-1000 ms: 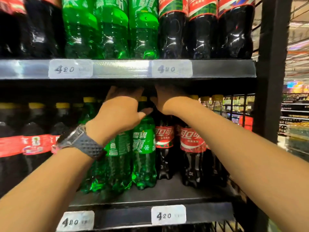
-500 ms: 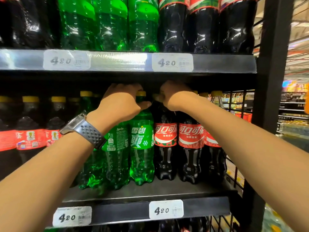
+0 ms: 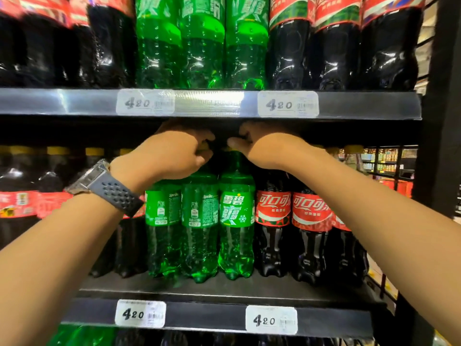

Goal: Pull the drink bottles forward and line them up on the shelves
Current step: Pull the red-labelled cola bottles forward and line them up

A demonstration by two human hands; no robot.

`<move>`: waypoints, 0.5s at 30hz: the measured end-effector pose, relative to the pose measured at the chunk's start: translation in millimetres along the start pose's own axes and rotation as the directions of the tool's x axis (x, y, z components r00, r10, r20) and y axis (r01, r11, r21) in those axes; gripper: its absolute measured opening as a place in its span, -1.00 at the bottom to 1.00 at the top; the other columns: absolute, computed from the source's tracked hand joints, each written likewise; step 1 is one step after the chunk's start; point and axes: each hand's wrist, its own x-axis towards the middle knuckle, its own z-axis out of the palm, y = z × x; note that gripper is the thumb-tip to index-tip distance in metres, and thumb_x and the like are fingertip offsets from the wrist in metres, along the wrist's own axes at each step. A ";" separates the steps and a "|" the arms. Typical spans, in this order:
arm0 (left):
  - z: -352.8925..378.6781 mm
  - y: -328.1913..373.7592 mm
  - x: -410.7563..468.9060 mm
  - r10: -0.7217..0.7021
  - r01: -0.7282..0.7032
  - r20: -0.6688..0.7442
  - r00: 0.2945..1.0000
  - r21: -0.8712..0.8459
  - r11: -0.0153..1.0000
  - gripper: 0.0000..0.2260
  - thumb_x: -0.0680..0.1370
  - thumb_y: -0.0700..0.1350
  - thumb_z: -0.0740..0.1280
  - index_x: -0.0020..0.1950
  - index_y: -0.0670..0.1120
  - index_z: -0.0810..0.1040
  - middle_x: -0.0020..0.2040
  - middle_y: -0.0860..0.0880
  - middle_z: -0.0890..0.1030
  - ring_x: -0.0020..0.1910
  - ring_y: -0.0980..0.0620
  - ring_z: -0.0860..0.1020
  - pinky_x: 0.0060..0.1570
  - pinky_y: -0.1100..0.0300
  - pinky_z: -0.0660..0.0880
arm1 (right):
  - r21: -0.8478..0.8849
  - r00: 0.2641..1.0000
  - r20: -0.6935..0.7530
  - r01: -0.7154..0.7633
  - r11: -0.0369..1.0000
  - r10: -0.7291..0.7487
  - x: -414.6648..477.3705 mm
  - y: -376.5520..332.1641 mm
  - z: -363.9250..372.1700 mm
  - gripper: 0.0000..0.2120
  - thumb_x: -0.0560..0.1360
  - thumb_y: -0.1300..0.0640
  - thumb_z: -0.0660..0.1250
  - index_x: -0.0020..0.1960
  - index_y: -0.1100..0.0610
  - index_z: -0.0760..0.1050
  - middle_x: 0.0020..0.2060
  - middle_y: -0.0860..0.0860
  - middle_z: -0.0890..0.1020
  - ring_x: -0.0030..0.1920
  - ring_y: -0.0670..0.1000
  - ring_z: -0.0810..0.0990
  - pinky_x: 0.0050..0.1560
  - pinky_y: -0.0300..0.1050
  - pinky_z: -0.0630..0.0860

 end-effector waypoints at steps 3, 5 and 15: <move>3.5 -7.9 -7.1 -0.005 0.003 0.035 0.999 0.056 0.998 -0.44 0.50 0.26 0.23 0.44 0.07 0.31 0.29 -0.09 0.52 0.21 -0.14 0.49 0.10 0.10 0.45 | 0.004 0.998 0.068 0.003 1.000 -0.003 0.6 -17.8 4.3 -0.52 0.43 -0.33 0.25 0.14 0.01 0.45 0.12 0.08 0.54 0.00 0.13 0.49 -0.06 -0.07 0.41; 9.2 -9.5 -10.0 0.001 0.000 0.015 1.000 -0.011 1.000 -0.40 0.48 0.23 0.29 0.47 0.07 0.27 0.25 -0.10 0.55 0.20 -0.13 0.50 0.03 0.16 0.42 | 0.000 0.999 0.042 -0.010 1.000 0.010 -0.4 -18.6 7.8 -0.54 0.43 -0.24 0.33 0.18 0.02 0.43 0.14 0.09 0.52 0.07 0.15 0.50 -0.08 -0.11 0.36; 11.9 -17.2 -1.2 -0.039 0.054 0.048 0.998 -0.354 0.934 -0.56 0.53 0.02 0.34 0.40 0.15 0.38 0.25 0.01 0.55 0.02 0.06 0.48 -0.06 0.30 0.32 | 0.098 0.994 0.108 -0.008 0.995 -0.002 0.2 -16.6 -2.7 -0.73 0.49 -0.03 0.37 0.14 0.04 0.51 -0.10 -0.01 0.46 -0.12 0.02 0.42 -0.14 -0.22 0.26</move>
